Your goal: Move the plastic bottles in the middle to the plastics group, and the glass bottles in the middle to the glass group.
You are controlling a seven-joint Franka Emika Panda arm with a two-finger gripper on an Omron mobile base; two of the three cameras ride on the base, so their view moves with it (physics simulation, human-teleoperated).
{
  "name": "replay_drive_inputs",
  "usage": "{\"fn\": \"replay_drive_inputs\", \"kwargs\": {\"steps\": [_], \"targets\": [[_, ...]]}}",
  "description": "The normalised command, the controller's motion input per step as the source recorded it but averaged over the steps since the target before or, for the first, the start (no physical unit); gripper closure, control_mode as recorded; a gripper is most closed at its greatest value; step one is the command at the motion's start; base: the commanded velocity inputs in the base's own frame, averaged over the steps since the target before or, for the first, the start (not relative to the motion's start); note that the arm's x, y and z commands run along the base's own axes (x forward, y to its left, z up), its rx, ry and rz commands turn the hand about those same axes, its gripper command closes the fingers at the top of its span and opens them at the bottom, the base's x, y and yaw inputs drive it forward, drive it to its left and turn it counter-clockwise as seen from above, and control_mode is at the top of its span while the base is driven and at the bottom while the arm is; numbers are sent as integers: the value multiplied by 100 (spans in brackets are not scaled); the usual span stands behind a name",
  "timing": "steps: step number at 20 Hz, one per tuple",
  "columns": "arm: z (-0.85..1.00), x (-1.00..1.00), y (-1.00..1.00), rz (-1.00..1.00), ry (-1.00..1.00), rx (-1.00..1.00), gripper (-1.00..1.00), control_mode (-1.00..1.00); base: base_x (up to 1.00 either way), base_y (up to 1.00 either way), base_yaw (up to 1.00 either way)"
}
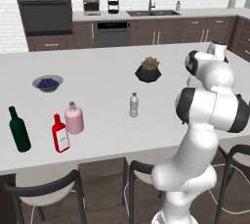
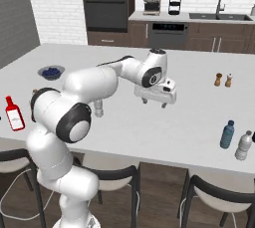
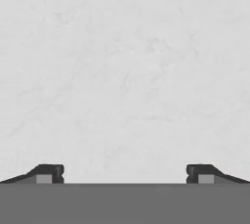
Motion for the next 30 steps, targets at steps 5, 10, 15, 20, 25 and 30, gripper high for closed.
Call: {"fn": "replay_drive_inputs", "kwargs": {"steps": [5,10,15,20,25,30], "targets": [[0,0,100,56,37,0,-100,-100,0,0,0],[4,0,100,51,30,0,-100,-100,0,0,0],[31,-2,100,40,16,0,-100,-100,0,0,0],[34,-7,100,21,1,4,-100,-100,0,0,0],[5,0,92,2,0,18,-100,-100,0,0,0],[0,1,22,-25,-4,20,-100,-100,0,0,0]]}}
